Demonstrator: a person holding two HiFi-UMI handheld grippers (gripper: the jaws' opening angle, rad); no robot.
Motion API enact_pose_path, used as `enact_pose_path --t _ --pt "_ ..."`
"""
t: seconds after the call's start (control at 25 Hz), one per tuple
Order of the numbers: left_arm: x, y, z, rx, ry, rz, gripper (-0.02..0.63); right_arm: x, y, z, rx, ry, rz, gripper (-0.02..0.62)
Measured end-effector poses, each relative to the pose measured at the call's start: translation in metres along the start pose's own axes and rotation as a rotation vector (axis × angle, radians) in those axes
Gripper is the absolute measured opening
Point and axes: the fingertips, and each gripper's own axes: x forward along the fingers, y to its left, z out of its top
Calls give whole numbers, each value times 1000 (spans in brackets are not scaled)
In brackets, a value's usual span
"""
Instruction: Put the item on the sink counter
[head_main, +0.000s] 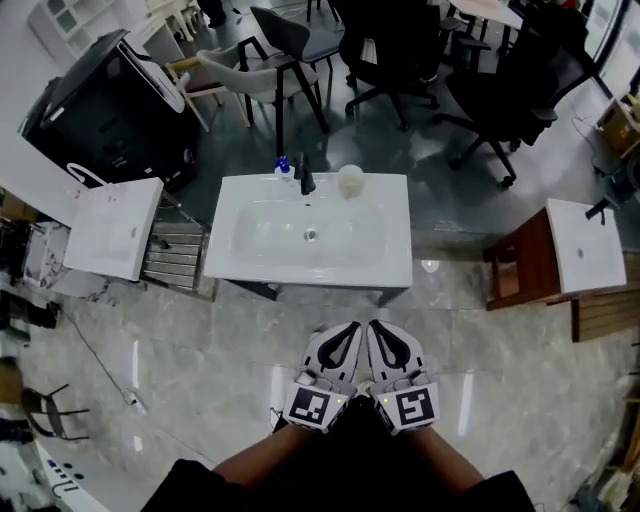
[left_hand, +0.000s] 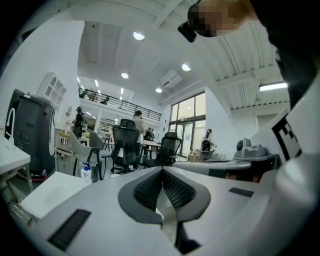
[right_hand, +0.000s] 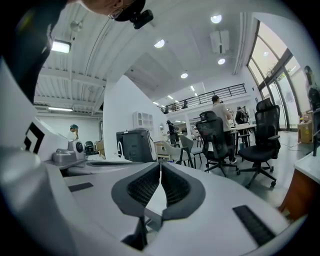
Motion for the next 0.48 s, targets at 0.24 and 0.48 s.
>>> enact_pose_path --t 0.24,0.48 --pt "-26 -37 -21 -48 21 79 15 -45 3 -11 -32 -8 31 34" --pt "-50 -38 -24 -33 21 108 15 -62 18 -16 -49 4 22 33"
